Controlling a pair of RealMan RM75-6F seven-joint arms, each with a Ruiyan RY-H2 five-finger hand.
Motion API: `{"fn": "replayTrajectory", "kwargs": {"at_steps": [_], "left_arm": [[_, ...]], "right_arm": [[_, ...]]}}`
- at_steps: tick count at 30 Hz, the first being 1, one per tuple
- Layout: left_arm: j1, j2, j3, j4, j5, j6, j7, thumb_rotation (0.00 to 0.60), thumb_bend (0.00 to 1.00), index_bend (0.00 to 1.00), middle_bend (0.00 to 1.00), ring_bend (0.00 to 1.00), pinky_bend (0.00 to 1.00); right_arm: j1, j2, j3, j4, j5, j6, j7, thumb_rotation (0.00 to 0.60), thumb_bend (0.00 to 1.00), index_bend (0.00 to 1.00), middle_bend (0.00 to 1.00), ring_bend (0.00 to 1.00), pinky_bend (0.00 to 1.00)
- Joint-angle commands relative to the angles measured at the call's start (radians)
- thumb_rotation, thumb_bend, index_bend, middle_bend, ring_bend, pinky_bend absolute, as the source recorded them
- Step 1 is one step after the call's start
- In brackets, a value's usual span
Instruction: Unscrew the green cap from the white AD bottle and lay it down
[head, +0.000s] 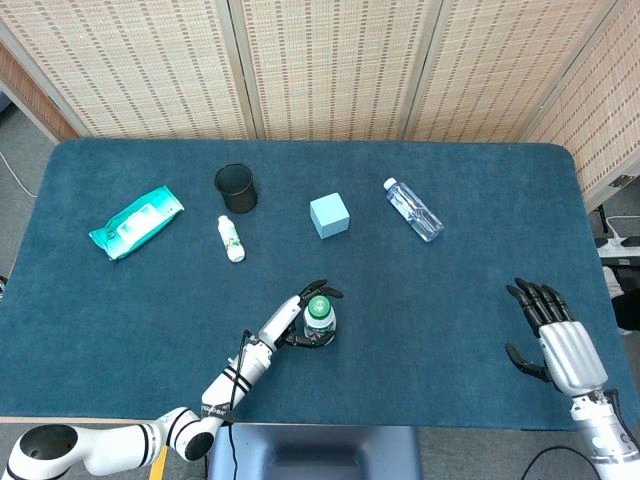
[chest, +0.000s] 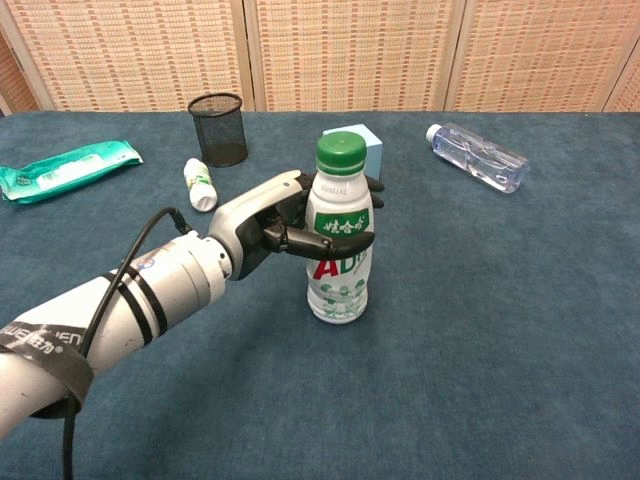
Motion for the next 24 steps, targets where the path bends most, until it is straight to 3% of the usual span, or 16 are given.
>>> {"fn": "replayTrajectory", "kwargs": {"at_steps": [1, 6, 14, 24], "left_arm": [[0.006, -0.005, -0.002, -0.001, -0.012, 0.001, 0.002, 0.600, 0.39, 0.38, 0.41, 0.06, 0.00], [0.010, -0.019, 0.000, -0.002, -0.017, 0.008, 0.014, 0.600, 0.54, 0.46, 0.51, 0.13, 0.00], [0.015, -0.039, -0.008, -0.015, -0.046, 0.001, 0.037, 0.600, 0.76, 0.60, 0.66, 0.28, 0.00], [0.019, -0.052, -0.008, -0.013, -0.067, -0.004, 0.109, 0.600, 0.78, 0.61, 0.69, 0.29, 0.00]], "right_arm": [[0.006, -0.009, -0.001, 0.005, -0.010, -0.004, -0.003, 0.600, 0.27, 0.00, 0.00, 0.00, 0.00], [0.057, -0.016, 0.003, -0.010, -0.059, -0.046, 0.018, 0.600, 0.27, 0.00, 0.00, 0.00, 0.00], [0.234, -0.004, 0.074, -0.115, -0.101, -0.208, 0.028, 0.600, 0.27, 0.06, 0.00, 0.00, 0.00], [0.460, -0.031, 0.162, -0.191, 0.054, -0.523, -0.070, 0.600, 0.32, 0.24, 0.00, 0.00, 0.00]]}}
